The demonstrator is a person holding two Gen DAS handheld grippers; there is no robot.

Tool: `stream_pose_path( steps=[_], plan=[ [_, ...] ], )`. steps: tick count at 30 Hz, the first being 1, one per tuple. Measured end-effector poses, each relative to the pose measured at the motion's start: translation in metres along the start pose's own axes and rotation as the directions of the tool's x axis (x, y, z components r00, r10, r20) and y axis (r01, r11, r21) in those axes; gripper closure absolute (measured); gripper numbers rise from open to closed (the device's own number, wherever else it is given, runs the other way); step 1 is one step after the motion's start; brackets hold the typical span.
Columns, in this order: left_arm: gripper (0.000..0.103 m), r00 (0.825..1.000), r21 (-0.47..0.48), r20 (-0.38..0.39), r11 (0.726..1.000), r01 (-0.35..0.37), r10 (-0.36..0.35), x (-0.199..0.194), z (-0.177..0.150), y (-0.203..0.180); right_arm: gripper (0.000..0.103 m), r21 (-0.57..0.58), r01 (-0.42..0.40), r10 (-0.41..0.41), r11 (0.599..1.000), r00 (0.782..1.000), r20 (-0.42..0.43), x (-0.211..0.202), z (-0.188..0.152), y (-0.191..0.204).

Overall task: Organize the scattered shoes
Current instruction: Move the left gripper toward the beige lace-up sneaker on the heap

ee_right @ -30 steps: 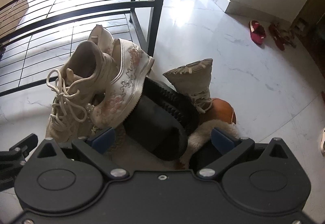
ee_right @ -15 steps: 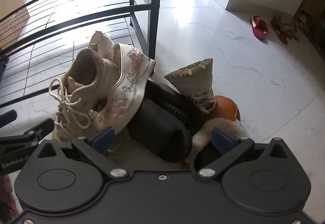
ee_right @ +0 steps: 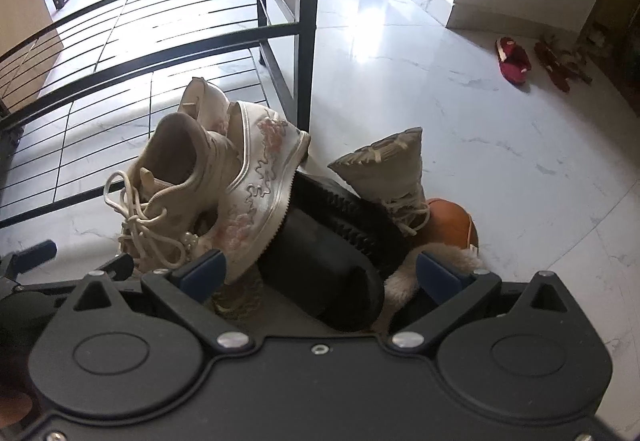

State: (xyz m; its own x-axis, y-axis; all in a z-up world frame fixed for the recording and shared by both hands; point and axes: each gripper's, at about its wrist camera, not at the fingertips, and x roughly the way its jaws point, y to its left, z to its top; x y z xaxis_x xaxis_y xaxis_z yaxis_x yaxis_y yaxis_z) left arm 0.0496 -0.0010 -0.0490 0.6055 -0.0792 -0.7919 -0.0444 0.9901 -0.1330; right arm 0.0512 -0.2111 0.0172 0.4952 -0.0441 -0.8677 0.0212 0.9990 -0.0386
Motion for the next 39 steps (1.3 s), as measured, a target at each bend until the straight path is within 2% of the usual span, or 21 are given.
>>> stream_pose_path(
  steps=[3, 9, 16, 19, 24, 29, 32, 36, 39],
  plan=[
    [0.001, 0.999, -0.042, -0.014, 0.999, -0.031, 0.030, 0.007, -0.001, 0.002, 0.000, 0.018, -0.011, 0.011, 1.000, 1.000, -0.001, 0.008, 0.003, -0.003],
    [0.001, 0.999, -0.019, 0.003, 0.999, -0.051, 0.051, 0.005, -0.009, 0.005, 0.000, 0.055, -0.023, 0.022, 0.998, 1.000, 0.016, 0.010, 0.004, -0.010],
    [0.001, 0.997, -0.049, 0.072, 0.998, -0.029, 0.033, -0.016, -0.003, 0.006, 0.000, 0.070, -0.038, 0.036, 0.997, 0.999, 0.032, 0.007, 0.004, -0.011],
    [0.001, 0.998, -0.063, 0.058, 0.998, -0.011, 0.015, -0.017, -0.001, 0.003, 0.000, 0.072, -0.044, 0.043, 0.996, 0.999, 0.022, 0.006, 0.006, -0.008],
    [0.001, 0.998, -0.079, 0.035, 0.996, -0.046, 0.049, -0.021, -0.006, 0.002, 0.000, 0.040, -0.015, 0.014, 0.999, 1.000, 0.017, 0.006, 0.008, 0.001],
    [0.001, 0.997, -0.097, -0.015, 0.993, -0.073, 0.071, -0.031, -0.026, 0.003, 0.000, -0.005, -0.008, 0.008, 1.000, 1.000, 0.027, 0.002, 0.001, 0.000],
    [0.001, 0.990, -0.096, 0.022, 0.986, -0.135, 0.138, -0.047, -0.037, -0.001, 0.000, 0.001, -0.018, 0.018, 1.000, 0.999, 0.028, -0.001, -0.003, -0.007],
    [0.001, 0.988, -0.087, 0.061, 0.987, -0.134, 0.140, -0.067, -0.042, -0.009, 0.000, 0.008, -0.010, 0.010, 1.000, 0.998, 0.059, -0.011, -0.006, -0.016],
    [0.001, 0.981, -0.055, 0.077, 0.983, -0.176, 0.180, -0.083, -0.044, -0.020, 0.000, 0.021, -0.028, 0.026, 0.999, 0.997, 0.075, -0.018, -0.009, -0.020]
  ],
)
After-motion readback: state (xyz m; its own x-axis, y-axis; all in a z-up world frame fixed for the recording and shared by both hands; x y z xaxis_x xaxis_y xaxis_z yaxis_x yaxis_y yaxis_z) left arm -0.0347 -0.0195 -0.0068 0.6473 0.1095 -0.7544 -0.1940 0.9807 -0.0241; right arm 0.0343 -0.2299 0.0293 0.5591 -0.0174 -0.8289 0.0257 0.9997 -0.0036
